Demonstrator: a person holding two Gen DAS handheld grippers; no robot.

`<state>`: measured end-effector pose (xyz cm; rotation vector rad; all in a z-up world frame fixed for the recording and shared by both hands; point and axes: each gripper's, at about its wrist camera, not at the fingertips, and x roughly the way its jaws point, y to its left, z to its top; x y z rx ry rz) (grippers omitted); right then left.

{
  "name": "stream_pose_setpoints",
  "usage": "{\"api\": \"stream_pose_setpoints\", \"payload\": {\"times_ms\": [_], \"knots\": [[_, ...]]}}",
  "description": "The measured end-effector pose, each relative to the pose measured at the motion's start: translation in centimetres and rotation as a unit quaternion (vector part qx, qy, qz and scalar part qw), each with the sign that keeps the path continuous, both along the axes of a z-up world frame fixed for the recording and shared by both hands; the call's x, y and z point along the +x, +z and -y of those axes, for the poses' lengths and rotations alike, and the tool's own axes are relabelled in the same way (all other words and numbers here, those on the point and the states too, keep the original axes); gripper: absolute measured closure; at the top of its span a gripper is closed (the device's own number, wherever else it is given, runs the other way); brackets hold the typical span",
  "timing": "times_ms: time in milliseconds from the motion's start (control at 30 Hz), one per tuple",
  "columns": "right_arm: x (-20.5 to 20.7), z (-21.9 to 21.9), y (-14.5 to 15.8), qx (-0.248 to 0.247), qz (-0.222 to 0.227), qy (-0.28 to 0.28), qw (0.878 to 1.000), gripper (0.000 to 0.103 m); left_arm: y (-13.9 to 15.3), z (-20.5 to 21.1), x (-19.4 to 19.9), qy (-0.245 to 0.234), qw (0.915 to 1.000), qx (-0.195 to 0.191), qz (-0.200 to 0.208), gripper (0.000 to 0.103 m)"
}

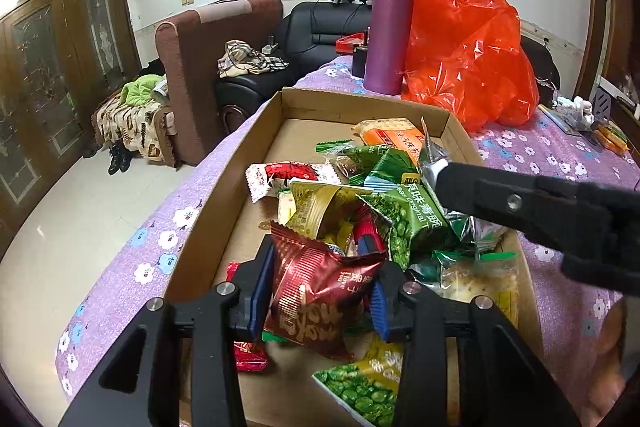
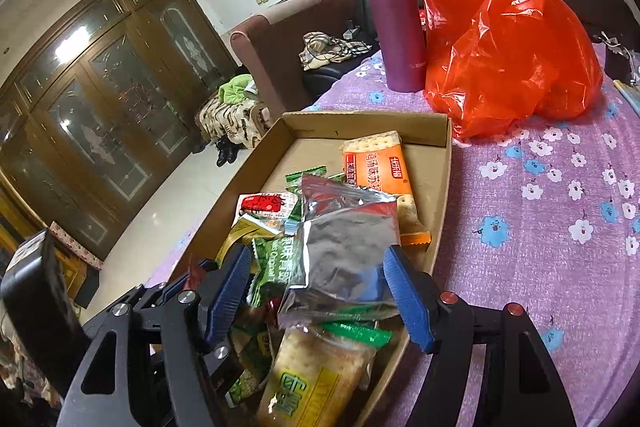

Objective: Organize snacks
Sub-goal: 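Carry the foil bag and dark red packet over the box with both tools, then open both tools to drop the packets into the box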

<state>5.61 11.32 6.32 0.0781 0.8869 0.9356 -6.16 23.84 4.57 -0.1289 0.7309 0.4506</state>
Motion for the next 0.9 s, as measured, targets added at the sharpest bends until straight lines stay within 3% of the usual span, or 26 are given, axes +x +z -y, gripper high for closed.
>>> {"api": "stream_pose_setpoints", "payload": {"times_ms": [167, 300, 400, 567, 767, 833, 900], "knots": [[-0.6, 0.8, 0.0, 0.013, 0.000, 0.002, 1.000, 0.029, 0.0, 0.0, 0.0, 0.002, 1.0000, 0.001, -0.001, 0.063], [-0.9, 0.7, 0.1, 0.019, 0.004, 0.011, 1.000, 0.046, 0.0, 0.0, 0.0, 0.004, 1.0000, 0.002, -0.002, 0.063], [-1.2, 0.3, -0.2, 0.014, 0.003, 0.016, 1.000, 0.050, 0.0, -0.1, 0.0, 0.005, 1.0000, 0.001, -0.001, 0.060], [-1.8, 0.8, 0.2, 0.023, -0.006, 0.033, 0.999, 0.050, 0.2, 0.0, -0.4, 0.008, 0.9999, 0.007, 0.008, 0.044], [-3.4, 4.5, 1.3, 0.026, 0.032, 0.026, 0.999, 0.050, 0.8, 0.2, -1.3, 0.014, 0.9993, 0.019, 0.031, 0.022], [-3.6, 6.4, 1.1, 0.016, 0.053, 0.009, 0.998, 0.046, 1.1, 0.4, -1.6, 0.016, 0.9987, 0.025, 0.040, 0.012], [-3.7, 8.3, 0.7, 0.007, 0.078, -0.019, 0.997, 0.033, 1.4, 0.6, -2.0, 0.021, 0.9977, 0.034, 0.054, 0.008]]}}
